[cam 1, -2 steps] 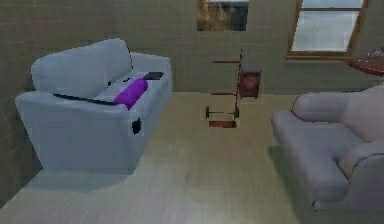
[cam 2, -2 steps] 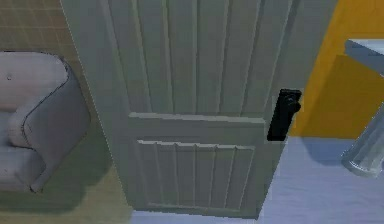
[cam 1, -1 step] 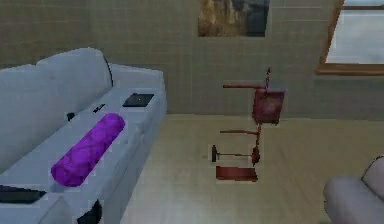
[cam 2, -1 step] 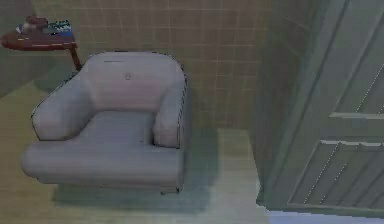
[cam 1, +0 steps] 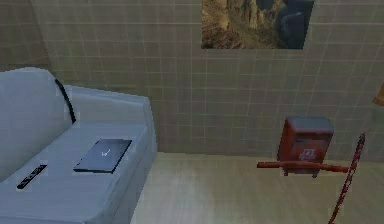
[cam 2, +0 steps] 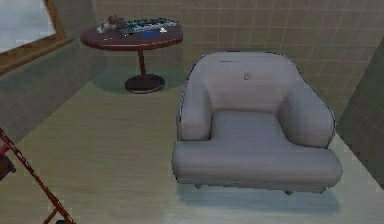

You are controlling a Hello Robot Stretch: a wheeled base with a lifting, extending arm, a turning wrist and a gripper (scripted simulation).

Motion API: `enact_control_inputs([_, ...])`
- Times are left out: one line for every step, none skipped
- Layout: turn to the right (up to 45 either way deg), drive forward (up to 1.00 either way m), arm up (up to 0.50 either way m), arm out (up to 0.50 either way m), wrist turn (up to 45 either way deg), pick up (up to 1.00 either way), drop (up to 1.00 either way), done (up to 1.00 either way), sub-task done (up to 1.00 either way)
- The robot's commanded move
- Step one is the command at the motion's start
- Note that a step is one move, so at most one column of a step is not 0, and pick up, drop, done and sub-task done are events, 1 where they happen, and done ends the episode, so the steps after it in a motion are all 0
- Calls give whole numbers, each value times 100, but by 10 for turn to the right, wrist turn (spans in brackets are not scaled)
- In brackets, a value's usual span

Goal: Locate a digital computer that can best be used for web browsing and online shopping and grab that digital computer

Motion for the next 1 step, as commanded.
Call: enact_control_inputs([30,0,0,0,0,0,0,0,0])
